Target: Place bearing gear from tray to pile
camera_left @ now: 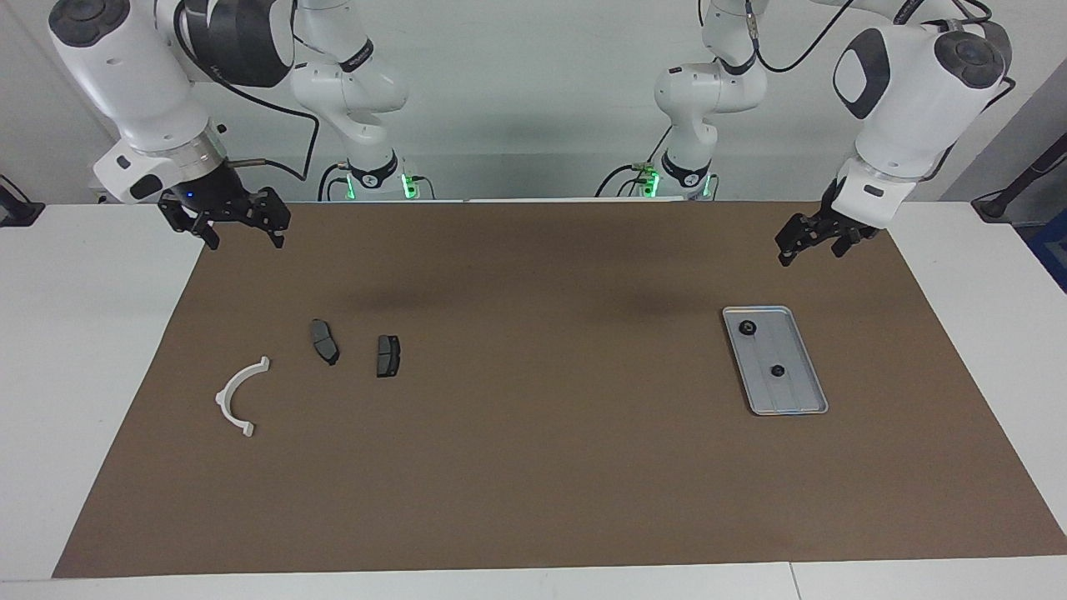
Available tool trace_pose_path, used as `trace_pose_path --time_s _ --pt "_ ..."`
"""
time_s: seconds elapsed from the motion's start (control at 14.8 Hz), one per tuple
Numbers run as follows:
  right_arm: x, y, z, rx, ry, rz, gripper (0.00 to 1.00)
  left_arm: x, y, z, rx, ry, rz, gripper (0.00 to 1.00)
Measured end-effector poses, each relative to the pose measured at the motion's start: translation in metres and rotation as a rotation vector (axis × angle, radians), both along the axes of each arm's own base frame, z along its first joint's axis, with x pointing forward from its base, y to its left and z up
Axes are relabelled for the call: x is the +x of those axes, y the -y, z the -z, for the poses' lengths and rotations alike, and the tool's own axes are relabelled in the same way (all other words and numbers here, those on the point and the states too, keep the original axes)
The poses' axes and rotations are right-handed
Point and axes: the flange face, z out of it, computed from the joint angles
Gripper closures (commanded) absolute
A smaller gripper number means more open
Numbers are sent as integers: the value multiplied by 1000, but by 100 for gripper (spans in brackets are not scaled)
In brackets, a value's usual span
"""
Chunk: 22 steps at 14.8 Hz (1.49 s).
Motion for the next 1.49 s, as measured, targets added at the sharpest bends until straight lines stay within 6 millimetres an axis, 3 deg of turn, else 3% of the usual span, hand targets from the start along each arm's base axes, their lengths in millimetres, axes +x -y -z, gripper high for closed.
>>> trace_pose_path --time_s 0.61,1.15,1.29,1.49 --pt "2 -7 0 0 13 14 0 0 0 0 0 0 2 0" --pt "3 -7 7 0 15 29 0 0 -15 2 0 -2 -26 0" --pt "3 -6 8 0 14 31 0 1 -21 13 0 10 -37 0" --pt "3 -1 8 0 19 38 0 -4 -25 51 1 5 -45 0"
